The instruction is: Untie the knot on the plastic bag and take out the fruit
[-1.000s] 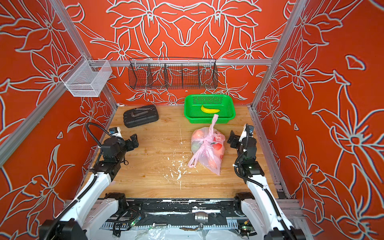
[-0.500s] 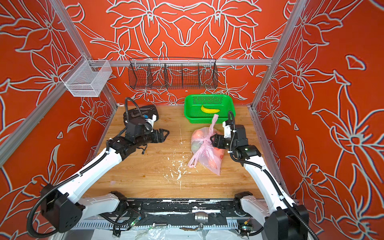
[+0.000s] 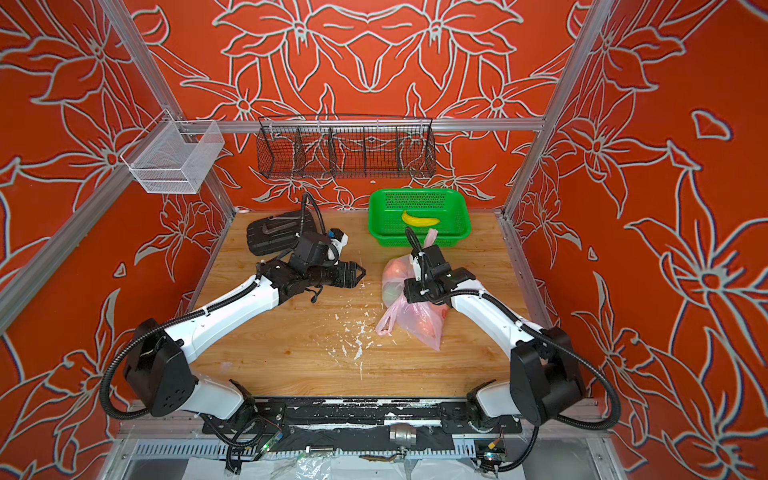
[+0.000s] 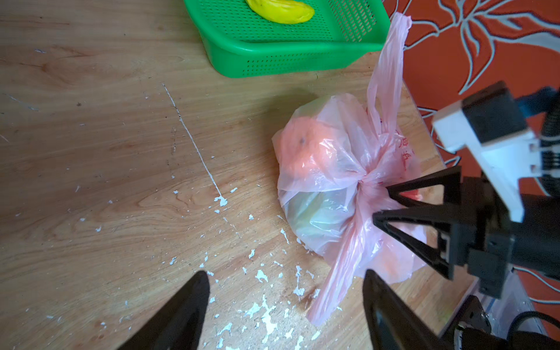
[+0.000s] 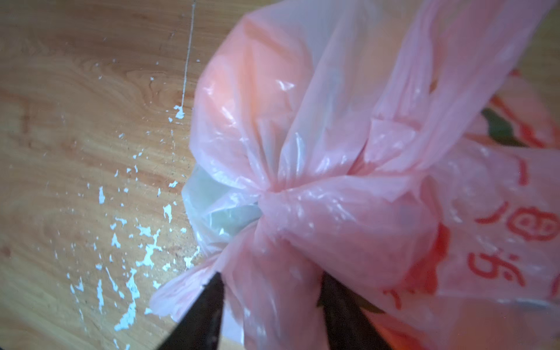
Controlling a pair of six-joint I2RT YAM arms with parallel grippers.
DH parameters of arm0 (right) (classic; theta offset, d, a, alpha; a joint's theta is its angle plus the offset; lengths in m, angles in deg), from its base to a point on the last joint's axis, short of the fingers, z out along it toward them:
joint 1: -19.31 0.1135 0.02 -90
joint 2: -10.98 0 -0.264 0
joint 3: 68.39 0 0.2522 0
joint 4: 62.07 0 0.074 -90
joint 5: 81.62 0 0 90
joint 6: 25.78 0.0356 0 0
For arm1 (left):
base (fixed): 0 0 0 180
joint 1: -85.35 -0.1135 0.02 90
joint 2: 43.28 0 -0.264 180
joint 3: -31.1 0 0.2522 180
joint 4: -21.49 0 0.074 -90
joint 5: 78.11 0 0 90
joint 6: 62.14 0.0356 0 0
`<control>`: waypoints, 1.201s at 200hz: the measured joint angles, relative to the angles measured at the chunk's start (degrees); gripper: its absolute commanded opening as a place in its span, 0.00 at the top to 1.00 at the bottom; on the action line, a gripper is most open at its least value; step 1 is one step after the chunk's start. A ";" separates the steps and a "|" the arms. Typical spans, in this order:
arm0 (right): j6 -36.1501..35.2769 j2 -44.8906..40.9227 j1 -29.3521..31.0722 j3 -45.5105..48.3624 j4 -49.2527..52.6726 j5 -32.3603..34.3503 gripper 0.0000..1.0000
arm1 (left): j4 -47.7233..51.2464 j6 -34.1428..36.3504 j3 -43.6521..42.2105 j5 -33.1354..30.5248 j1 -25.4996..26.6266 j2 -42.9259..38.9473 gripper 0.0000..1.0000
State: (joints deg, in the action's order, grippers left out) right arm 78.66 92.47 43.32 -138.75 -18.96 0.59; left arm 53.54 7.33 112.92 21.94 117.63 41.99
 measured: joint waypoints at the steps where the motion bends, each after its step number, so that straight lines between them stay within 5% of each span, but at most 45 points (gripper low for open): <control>1: -0.33 0.11 0.02 -0.02 0.02 0.02 0.86 | 0.02 0.02 0.04 0.09 0.00 0.09 0.20; 13: -0.42 0.85 0.09 -0.02 -0.13 -0.15 1.00 | 0.31 0.20 0.72 0.79 0.07 1.01 0.19; 77: -0.98 -4.98 0.11 4.15 -3.78 -0.83 1.00 | 1.38 -0.74 7.67 4.96 0.37 9.66 0.02; 162: -3.54 -12.52 0.11 10.80 -12.44 -12.35 1.00 | 0.44 -0.44 22.08 13.88 1.38 24.22 0.01; 190: -4.02 -12.52 0.11 11.34 -13.92 -13.51 1.00 | 3.13 1.18 26.84 15.56 2.71 27.82 0.10; 240: -4.57 -12.48 0.11 11.50 -14.23 -13.22 1.00 | 7.69 2.89 29.35 14.53 4.61 30.62 0.49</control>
State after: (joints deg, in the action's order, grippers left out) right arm 74.09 79.99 43.43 -127.25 -33.19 -12.64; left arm 61.23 10.21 142.27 36.47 122.24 72.61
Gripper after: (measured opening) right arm 0.062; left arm 0.608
